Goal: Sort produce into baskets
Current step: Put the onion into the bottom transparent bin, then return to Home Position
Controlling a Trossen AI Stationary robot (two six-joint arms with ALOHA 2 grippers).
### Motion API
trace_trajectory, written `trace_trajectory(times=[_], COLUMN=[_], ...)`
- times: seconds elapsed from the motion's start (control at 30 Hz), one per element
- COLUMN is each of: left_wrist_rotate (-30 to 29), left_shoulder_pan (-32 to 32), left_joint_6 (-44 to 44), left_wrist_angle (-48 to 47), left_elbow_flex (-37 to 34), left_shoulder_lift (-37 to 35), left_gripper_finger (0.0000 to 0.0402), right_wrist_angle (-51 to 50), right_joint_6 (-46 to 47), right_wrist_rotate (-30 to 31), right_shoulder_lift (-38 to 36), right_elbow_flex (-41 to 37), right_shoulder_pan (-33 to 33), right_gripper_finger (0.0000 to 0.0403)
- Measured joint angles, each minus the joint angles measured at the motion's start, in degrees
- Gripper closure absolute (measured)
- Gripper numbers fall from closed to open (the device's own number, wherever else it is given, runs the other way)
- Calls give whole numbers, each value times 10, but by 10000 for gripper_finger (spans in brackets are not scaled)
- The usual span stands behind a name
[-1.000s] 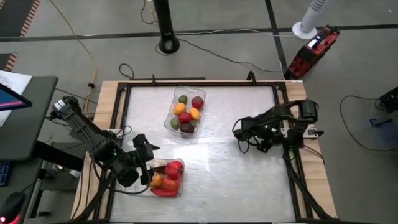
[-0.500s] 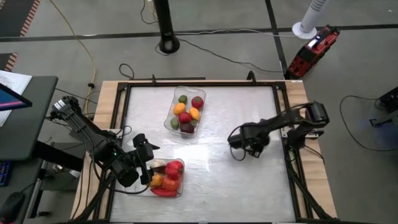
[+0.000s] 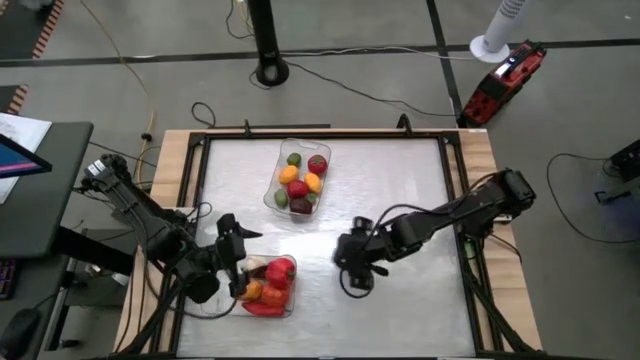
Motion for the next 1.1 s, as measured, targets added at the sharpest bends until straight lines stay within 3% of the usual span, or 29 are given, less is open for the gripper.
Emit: trace_trajectory(times=[0.13,0.4,0.67,0.8,1.0,1.1], left_wrist_rotate=[-32,-59,-82,-85,-81,-82], left_shoulder_pan=[-18,-28,-46,-46,-46,-46], left_joint_6=[53,52,48,46,41,49], left_wrist_angle=[41,40,44,43,43,40], left_elbow_flex=[0,0,0,0,0,0], left_shoulder_lift=[0,-22,-42,-42,-42,-42], left_gripper_finger=[42,42,42,42,42,42], right_wrist_angle=[146,360,364,362,347,312], right_joint_6=[-70,-159,-245,-249,-248,-248], right_wrist_rotate=[-6,-97,-140,-143,-162,-158], right_shoulder_lift=[4,75,180,216,232,216], right_elbow_flex=[3,14,113,151,166,166], right_shoulder_pan=[-7,-21,-10,-11,-20,-19], right_gripper_finger=[94,94,93,74,11,14])
